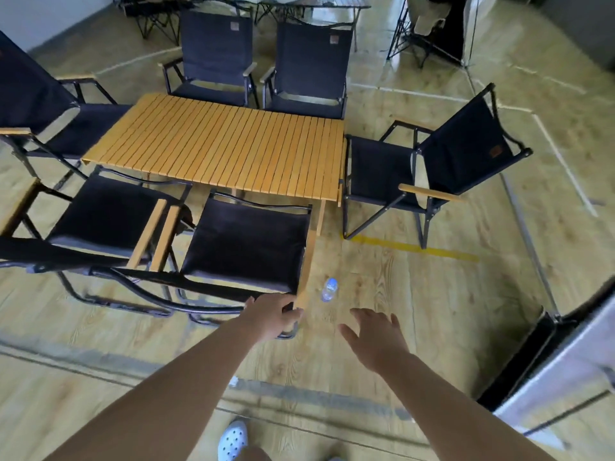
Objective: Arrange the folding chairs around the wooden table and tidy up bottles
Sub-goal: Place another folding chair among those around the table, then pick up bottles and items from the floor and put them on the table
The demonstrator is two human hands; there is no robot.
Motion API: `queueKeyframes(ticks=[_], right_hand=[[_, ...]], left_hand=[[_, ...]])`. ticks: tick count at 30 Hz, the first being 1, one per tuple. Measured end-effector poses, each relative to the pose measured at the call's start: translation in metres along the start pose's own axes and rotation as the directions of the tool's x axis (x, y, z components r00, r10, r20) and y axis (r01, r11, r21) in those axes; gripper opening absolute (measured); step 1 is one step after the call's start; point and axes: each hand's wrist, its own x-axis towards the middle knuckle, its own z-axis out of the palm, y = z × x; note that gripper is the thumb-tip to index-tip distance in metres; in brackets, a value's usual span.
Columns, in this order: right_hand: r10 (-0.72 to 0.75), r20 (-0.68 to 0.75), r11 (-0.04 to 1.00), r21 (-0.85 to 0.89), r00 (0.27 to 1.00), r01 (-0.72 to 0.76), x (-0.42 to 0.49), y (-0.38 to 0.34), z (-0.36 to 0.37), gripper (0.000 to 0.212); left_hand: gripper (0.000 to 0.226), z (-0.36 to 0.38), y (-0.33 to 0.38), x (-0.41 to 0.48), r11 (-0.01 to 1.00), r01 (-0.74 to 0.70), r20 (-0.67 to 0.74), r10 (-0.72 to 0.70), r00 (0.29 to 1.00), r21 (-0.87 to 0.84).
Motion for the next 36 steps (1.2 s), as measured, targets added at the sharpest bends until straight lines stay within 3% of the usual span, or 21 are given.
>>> queueKeyframes(ticks=[6,14,23,31,36], right_hand=[[0.075,-0.005,0.995,-0.07,0.997,-0.075,-0.004,0.065,-0.006,0.062],[0.007,0.08,0.995,-0.103,0.997,0.001,0.048,0.067,-0.004,0.064],[-0.059,0.158,0.971,-0.219,0.986,0.094,0.187,0.053,-0.013,0.064],[-0.104,0.203,0.965,-0.217,0.974,0.148,0.309,0.05,-0.006,0.068],[-0.123,0.266,0.967,-0.184,0.956,0.176,0.377,0.058,0.033,0.068]], left_hand=[[0.056,0.023,0.048,0.011,1.0,-0.027,0.02,0.027,0.999,0.004],[0.059,-0.002,0.03,0.066,0.996,0.075,0.015,-0.075,0.997,-0.039],[0.059,-0.047,0.01,0.178,0.948,0.195,0.016,-0.197,0.98,-0.251],[0.057,-0.047,-0.003,0.278,0.952,0.244,-0.003,-0.249,0.969,-0.186],[0.054,-0.027,-0.033,0.34,0.928,0.279,-0.046,-0.299,0.953,-0.246]])
